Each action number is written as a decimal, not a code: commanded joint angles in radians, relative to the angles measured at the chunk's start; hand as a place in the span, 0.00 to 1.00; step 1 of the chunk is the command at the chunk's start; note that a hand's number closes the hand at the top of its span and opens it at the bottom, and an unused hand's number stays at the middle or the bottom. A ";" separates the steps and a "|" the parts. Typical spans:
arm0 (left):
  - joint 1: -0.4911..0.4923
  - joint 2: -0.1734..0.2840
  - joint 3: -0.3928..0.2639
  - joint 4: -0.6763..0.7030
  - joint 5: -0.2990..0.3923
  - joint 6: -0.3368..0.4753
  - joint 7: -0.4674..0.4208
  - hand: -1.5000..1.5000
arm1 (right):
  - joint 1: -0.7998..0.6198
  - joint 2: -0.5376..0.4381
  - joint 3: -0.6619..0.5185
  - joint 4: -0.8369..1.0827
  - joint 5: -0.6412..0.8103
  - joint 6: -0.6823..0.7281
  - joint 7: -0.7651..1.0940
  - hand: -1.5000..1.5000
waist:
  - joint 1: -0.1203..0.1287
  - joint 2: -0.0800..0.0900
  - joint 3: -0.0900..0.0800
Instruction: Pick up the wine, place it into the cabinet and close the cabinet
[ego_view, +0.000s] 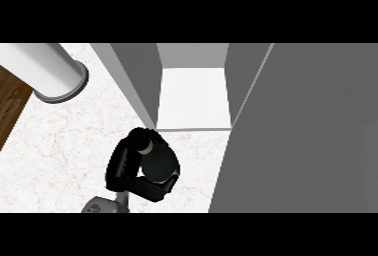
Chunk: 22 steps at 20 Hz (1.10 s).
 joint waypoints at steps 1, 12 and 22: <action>-0.042 -0.001 -0.021 0.048 -0.022 0.085 -0.036 1.00 | 0.029 0.026 0.037 -0.148 0.073 -0.015 0.061 0.00 | 0.004 0.002 -0.001; -0.302 -0.001 0.048 0.225 -0.048 0.130 0.053 1.00 | 0.120 -0.062 -0.005 -0.230 -0.008 0.014 -0.002 0.00 | -0.009 0.003 0.000; -0.508 -0.001 0.062 0.492 0.038 0.177 -0.004 1.00 | 0.159 -0.041 0.052 -0.187 0.010 0.005 -0.094 0.00 | -0.022 0.005 -0.001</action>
